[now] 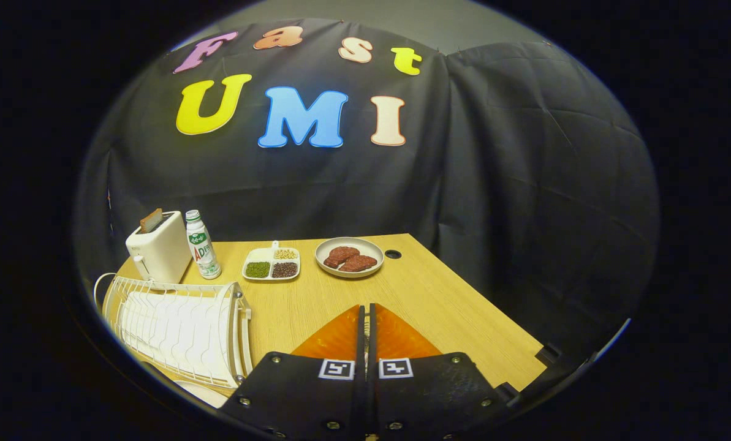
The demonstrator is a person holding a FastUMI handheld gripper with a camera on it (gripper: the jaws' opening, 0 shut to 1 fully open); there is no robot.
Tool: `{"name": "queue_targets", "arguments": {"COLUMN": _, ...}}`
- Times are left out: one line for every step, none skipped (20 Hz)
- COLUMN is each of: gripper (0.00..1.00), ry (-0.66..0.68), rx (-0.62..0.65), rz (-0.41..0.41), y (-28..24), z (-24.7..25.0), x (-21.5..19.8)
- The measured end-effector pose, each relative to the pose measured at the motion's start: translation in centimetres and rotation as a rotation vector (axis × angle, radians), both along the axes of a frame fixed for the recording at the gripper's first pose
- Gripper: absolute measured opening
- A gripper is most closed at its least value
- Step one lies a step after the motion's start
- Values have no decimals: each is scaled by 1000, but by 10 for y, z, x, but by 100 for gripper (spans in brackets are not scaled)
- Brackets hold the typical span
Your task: Take the plate from the dish rack, then take the spoon from the basket and place it into the plate.
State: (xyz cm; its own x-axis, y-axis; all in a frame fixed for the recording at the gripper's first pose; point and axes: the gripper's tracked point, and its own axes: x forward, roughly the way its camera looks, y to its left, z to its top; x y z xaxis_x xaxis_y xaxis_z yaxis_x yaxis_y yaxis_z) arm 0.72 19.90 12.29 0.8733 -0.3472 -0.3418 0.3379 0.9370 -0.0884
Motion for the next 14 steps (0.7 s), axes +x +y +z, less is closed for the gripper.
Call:
{"name": "queue_targets", "arguments": {"gripper": 3, "ry": 6, "rx": -2, "rz": -7, "y": -1, "z": -4, "x": -4}}
{"name": "queue_targets", "arguments": {"gripper": 6, "ry": 12, "rx": 3, "rz": -7, "y": 2, "z": -8, "x": -7}}
{"name": "queue_targets", "arguments": {"gripper": 6, "ry": 18, "rx": 7, "rz": -7, "y": 4, "z": -12, "x": -10}}
{"name": "queue_targets", "arguments": {"gripper": 18, "ry": 27, "rx": 9, "rz": -8, "y": 6, "z": -17, "x": -12}}
{"name": "queue_targets", "arguments": {"gripper": 32, "ry": 34, "rx": 12, "rz": -5, "y": 7, "z": -22, "x": -14}}
{"name": "queue_targets", "arguments": {"gripper": 32, "ry": 44, "rx": 13, "rz": -6, "y": 9, "z": -28, "x": -16}}
{"name": "queue_targets", "arguments": {"gripper": 32, "ry": 57, "rx": 15, "rz": -7, "y": 10, "z": -33, "x": -19}}
{"name": "queue_targets", "arguments": {"gripper": 32, "ry": 74, "rx": 20, "rz": -5, "y": 12, "z": -42, "x": -20}}
{"name": "queue_targets", "arguments": {"gripper": 32, "ry": 93, "rx": 25, "rz": -3, "y": 13, "z": -51, "x": -21}}
{"name": "queue_targets", "arguments": {"gripper": 32, "ry": 113, "rx": 29, "rz": -4, "y": 14, "z": -60, "x": -23}}
{"name": "queue_targets", "arguments": {"gripper": 32, "ry": 129, "rx": 32, "rz": -2, "y": 14, "z": -67, "x": -23}}
{"name": "queue_targets", "arguments": {"gripper": 32, "ry": 141, "rx": 31, "rz": -2, "y": 14, "z": -73, "x": -24}}
{"name": "queue_targets", "arguments": {"gripper": 32, "ry": 148, "rx": 27, "rz": 1, "y": 14, "z": -77, "x": -24}}
{"name": "queue_targets", "arguments": {"gripper": 32, "ry": 154, "rx": 24, "rz": 9, "y": 14, "z": -80, "x": -23}}
